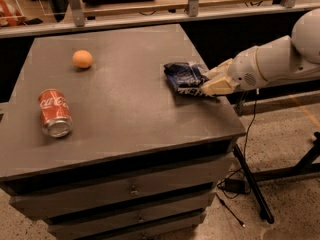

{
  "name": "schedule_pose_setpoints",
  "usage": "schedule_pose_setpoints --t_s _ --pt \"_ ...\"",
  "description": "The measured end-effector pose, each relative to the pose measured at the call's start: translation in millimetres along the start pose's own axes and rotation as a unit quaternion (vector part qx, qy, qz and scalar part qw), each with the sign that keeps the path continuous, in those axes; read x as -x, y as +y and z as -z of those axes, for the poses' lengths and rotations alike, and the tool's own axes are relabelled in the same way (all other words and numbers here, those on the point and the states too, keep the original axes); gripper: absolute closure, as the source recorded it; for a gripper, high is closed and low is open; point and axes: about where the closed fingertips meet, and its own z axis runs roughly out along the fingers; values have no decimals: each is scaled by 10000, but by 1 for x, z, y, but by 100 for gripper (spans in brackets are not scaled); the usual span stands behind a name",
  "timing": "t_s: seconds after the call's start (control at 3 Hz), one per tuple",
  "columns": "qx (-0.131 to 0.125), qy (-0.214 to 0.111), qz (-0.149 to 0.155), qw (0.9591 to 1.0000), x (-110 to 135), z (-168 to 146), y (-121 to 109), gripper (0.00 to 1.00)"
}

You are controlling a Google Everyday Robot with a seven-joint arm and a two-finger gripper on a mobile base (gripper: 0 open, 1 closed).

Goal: Pick blue chip bag

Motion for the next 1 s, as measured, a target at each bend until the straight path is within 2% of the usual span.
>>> schedule_pose_setpoints --t_s 0.33,0.67,1.0 --pt "-177 -159 420 9988 23 20 -1 86" --pt "-291 -510 868 9945 54 50 2 100" --pt "-187 -758 1275 9888 80 74 8 100"
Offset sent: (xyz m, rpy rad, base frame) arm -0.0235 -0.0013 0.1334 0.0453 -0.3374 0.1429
